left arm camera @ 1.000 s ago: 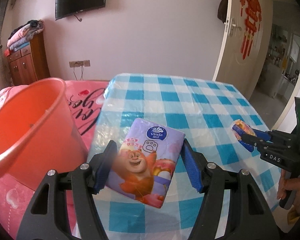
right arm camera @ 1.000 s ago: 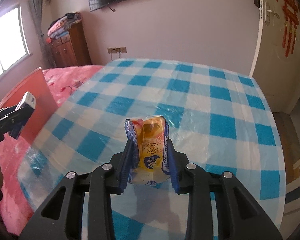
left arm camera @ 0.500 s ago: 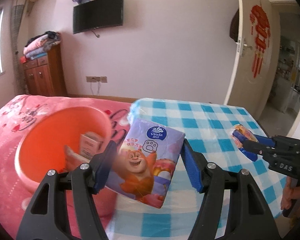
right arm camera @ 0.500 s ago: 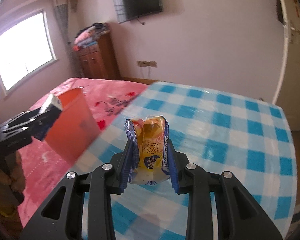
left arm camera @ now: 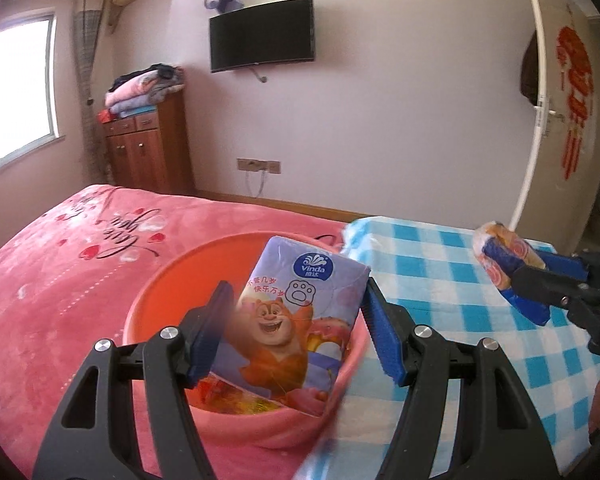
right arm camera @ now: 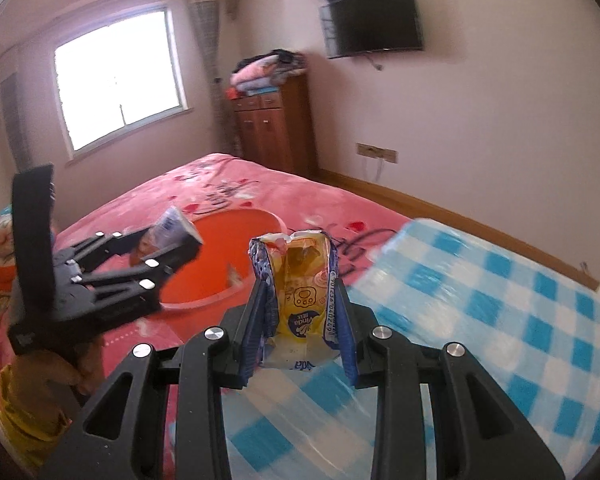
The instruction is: Collect trash
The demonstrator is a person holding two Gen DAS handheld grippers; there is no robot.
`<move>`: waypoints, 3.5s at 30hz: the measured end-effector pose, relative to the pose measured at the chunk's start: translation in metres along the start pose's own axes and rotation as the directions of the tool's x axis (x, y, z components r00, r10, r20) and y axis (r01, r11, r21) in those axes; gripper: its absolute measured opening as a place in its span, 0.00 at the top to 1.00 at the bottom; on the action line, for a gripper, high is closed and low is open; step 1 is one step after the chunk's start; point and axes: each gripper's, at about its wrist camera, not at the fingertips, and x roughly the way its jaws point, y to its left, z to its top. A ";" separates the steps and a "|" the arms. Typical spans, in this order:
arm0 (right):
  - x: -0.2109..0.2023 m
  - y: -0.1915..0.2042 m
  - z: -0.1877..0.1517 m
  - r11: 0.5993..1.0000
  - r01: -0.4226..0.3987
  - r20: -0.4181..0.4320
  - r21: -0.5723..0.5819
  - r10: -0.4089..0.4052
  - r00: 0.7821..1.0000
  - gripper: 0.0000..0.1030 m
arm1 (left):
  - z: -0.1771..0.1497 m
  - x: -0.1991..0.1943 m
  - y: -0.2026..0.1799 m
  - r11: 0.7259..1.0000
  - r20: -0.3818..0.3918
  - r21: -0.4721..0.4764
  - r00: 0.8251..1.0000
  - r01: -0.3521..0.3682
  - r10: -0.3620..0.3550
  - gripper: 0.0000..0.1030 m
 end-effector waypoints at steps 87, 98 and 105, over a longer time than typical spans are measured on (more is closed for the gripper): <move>-0.063 -0.104 -0.085 0.886 0.422 0.031 0.190 -0.435 0.900 0.09 | -0.012 0.001 -0.109 0.998 -0.001 0.042 0.999 0.050 -0.050 0.04; -0.113 -0.128 -0.116 0.827 0.506 0.031 0.247 -0.528 0.849 0.09 | -0.020 -0.012 -0.164 0.987 -0.008 0.107 0.993 0.121 -0.121 0.04; -0.140 -0.136 -0.135 0.788 0.549 0.028 0.277 -0.578 0.816 0.09 | -0.029 -0.022 -0.191 0.975 -0.013 0.141 0.985 0.174 -0.174 0.04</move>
